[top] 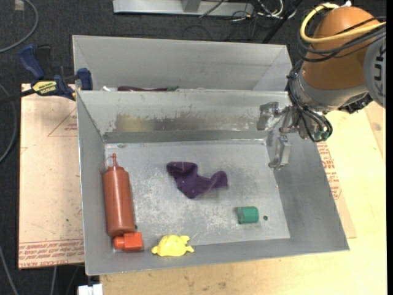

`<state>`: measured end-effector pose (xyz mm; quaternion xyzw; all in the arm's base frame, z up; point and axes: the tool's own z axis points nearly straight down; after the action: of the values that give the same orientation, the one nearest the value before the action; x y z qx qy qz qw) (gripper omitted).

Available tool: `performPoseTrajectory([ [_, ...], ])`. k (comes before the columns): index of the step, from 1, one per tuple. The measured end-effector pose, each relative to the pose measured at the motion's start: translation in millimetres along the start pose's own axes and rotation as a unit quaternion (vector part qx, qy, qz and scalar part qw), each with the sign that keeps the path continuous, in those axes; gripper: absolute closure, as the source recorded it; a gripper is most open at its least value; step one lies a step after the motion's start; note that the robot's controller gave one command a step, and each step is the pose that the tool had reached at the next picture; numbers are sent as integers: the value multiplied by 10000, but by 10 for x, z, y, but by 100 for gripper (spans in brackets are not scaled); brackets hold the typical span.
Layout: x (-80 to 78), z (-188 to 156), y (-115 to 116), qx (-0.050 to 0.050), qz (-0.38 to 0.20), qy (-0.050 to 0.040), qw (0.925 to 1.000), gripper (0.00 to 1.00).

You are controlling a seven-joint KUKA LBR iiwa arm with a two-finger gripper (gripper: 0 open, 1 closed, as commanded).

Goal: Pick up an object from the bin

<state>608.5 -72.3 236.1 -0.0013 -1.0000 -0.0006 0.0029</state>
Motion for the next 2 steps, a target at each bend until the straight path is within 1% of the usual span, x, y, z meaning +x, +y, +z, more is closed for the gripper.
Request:
performPoseTrajectory([
  [1,-13,-50,3,5,-8,-40,10000,0],
  [2,-15,70,87,15,-223,-64,9997,0],
])
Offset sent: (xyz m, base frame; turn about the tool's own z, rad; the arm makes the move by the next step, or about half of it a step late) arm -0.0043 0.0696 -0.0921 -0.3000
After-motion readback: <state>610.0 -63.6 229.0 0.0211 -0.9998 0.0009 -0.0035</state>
